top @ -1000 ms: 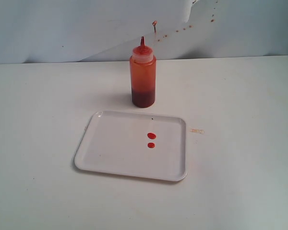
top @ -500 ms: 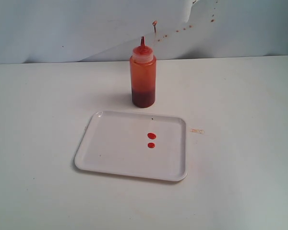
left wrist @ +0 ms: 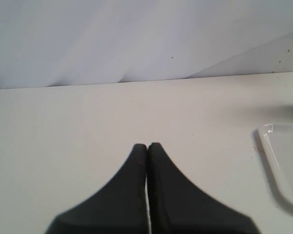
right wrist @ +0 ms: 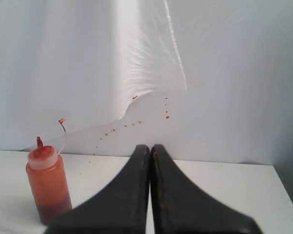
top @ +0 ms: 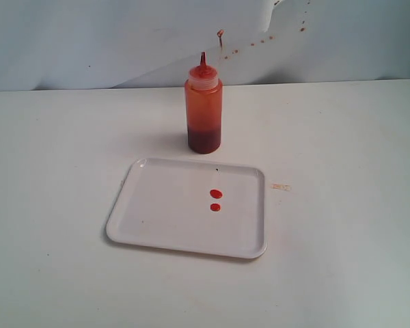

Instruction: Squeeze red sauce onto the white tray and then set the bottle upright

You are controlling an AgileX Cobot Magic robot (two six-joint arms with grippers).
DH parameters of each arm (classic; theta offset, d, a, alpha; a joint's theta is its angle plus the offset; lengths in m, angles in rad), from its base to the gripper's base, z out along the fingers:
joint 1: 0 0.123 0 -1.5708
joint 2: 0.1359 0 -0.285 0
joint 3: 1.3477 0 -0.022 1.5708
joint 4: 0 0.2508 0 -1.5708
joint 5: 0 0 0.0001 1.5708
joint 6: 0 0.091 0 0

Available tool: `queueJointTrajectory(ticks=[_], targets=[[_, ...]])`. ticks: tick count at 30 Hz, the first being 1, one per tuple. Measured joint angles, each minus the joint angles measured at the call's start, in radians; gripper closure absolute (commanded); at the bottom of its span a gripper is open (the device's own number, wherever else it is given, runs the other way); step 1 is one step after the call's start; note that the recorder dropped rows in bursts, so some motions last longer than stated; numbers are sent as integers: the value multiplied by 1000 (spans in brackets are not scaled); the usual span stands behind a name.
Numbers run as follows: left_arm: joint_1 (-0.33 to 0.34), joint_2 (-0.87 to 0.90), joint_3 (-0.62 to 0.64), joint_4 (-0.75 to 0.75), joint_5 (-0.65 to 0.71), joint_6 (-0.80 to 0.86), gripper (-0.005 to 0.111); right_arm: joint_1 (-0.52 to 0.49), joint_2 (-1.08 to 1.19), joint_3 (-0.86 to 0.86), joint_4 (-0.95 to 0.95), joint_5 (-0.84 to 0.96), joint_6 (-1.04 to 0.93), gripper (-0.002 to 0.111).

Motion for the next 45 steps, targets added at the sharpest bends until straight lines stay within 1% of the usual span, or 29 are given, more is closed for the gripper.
queueJointTrajectory(ticks=[28, 31, 33, 35, 40, 42, 45], targets=[[0, 0, 0, 0, 0, 5, 107, 0, 0, 0, 0, 0, 0, 108], [0, 0, 0, 0, 0, 7, 107, 0, -32, 2, 0, 0, 0, 108], [0, 0, 0, 0, 0, 7, 107, 0, -87, 5, 0, 2, 0, 108], [0, 0, 0, 0, 0, 7, 107, 0, -213, 4, 0, 2, 0, 108], [0, 0, 0, 0, 0, 7, 107, 0, -608, 4, 0, 2, 0, 108], [0, 0, 0, 0, 0, 7, 107, 0, -668, 2, 5, 2, 0, 108], [0, 0, 1, 0, 2, 7, 107, 0, -678, -24, 16, -4, 0, 108]])
